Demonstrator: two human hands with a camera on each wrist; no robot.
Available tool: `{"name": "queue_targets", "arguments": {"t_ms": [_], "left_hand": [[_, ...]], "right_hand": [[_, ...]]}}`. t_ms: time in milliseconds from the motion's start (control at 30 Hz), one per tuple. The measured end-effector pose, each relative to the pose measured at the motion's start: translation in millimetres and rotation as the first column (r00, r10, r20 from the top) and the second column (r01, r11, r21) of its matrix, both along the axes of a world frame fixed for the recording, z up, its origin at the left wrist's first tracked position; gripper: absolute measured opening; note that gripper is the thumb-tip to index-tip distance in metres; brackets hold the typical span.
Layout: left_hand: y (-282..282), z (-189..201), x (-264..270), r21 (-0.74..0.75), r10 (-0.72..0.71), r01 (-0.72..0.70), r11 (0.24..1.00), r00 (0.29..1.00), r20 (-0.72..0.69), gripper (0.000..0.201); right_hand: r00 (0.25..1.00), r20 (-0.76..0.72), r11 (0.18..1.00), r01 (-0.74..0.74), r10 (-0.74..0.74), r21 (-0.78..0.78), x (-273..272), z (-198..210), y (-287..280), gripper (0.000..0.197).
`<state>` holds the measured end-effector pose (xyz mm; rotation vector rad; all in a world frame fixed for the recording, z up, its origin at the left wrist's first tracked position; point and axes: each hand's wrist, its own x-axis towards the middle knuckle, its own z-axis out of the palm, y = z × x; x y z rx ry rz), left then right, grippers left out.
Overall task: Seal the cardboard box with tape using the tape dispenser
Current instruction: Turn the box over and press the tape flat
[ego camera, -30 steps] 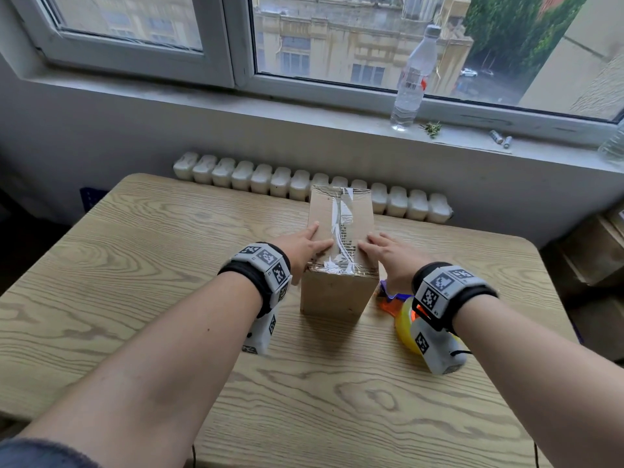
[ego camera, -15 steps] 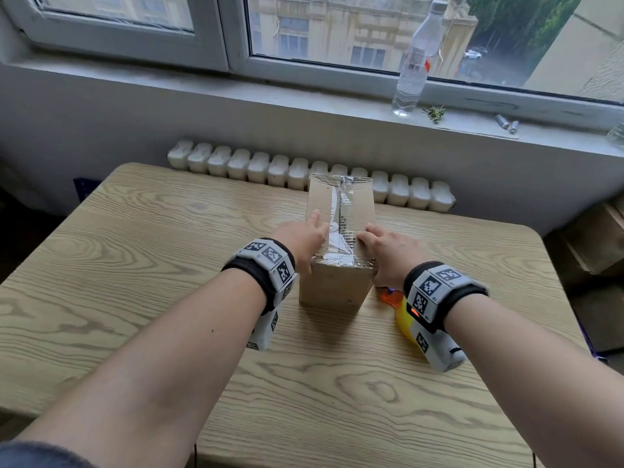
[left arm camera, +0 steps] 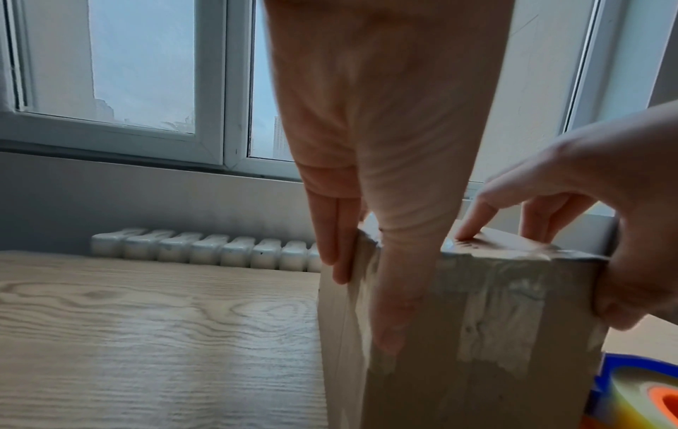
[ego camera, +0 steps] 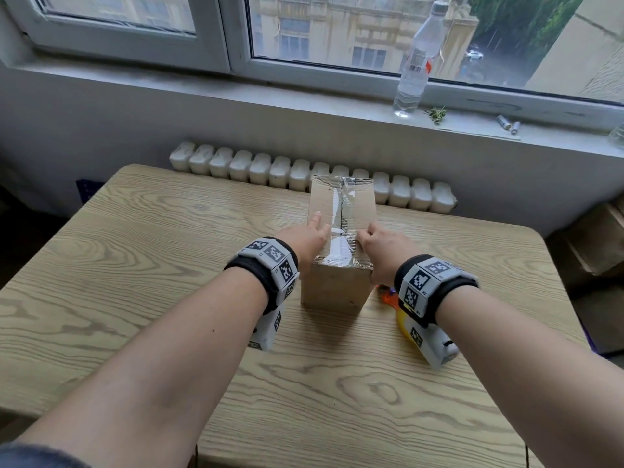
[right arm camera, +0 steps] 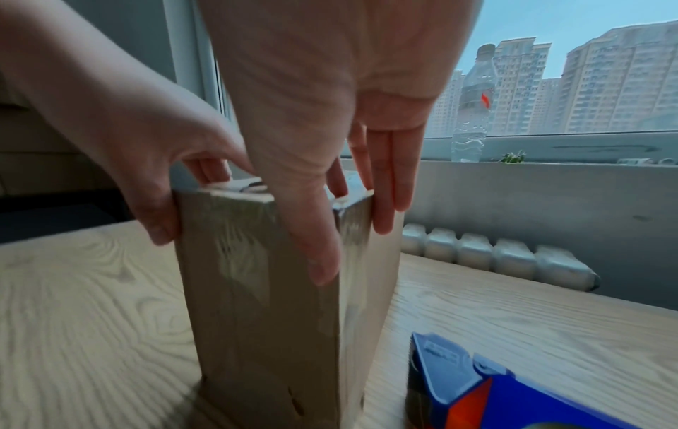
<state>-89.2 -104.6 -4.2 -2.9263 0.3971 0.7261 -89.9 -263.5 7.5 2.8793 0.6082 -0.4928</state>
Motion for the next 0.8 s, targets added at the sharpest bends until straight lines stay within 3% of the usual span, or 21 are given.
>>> {"name": "queue_targets", "arguments": {"t_ms": [67,133,233,367,567,800], "left_hand": [[1,3,1,-0.012,-0.019,0.019,1.000,0.999,-0.027,0.100],[4,9,4,-0.072,-0.037,0.035,0.997,0.999,-0.031,0.072],[7,16,6,-0.167,0.031,-0.028,0.986,0.999,0.016,0.045],[5,11,8,-0.265,0.222,-0.216,0.940,0.975,-0.007,0.056],[-3,1,26,-0.285,0.338,-0.340,0.896,0.939,-0.056,0.095],[4,4,53,-0.388,0.355,-0.364,0.847,0.930,-0.097,0.076]], "right_hand": [[0.999,-0.048,1.000,-0.014,0.014,0.006,5,7,-4,0.051],[0.997,-0.081,0.999,0.005,-0.002,0.038,9,16,-11,0.061],[0.988,-0.111,0.981,0.124,-0.108,0.152,11,28,-23,0.074],[0.974,-0.114,0.947,0.217,-0.195,0.235,16,26,-33,0.071],[0.976,-0.110,0.956,0.207,-0.187,0.207,29,17,-34,0.066],[0.972,-0.097,0.925,0.235,-0.215,0.298,63,2,-38,0.069]]}}
